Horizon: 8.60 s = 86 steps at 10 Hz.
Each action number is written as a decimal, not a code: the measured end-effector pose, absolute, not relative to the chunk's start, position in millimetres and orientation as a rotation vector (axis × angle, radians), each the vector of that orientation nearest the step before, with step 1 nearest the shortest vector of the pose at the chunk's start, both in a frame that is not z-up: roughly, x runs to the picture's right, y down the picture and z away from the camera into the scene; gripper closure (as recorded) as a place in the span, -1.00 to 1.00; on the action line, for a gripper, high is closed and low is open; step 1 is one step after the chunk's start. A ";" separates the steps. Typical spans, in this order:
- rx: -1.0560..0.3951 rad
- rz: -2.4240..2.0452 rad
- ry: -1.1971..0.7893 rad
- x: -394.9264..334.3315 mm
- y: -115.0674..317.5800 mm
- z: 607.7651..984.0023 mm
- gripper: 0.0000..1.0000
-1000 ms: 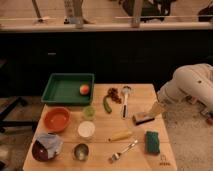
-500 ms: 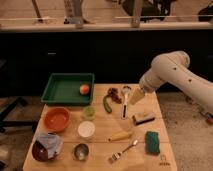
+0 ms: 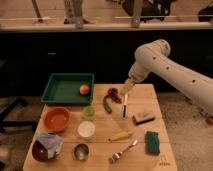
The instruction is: Place grapes in plastic cup
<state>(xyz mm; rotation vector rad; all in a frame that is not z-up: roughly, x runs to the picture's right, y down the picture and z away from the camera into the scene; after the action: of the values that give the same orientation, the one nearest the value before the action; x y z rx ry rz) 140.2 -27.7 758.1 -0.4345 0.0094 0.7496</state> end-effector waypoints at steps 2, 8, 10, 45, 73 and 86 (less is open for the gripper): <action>-0.451 0.769 0.041 136.9 -23.5 783.6 -0.60; -0.480 0.765 0.036 129.6 -27.3 808.9 -0.60; -0.480 0.765 0.035 128.9 -27.4 809.0 -0.60; -0.647 1.370 0.333 82.7 12.4 970.6 -0.60; -0.630 1.285 0.383 69.1 18.8 959.4 1.00; -0.594 0.638 -0.084 69.9 -35.8 861.4 1.00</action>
<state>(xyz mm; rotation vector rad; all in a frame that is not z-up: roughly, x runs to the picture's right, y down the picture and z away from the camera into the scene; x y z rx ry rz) 69.9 -35.8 861.4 -0.5945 -0.0837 0.6378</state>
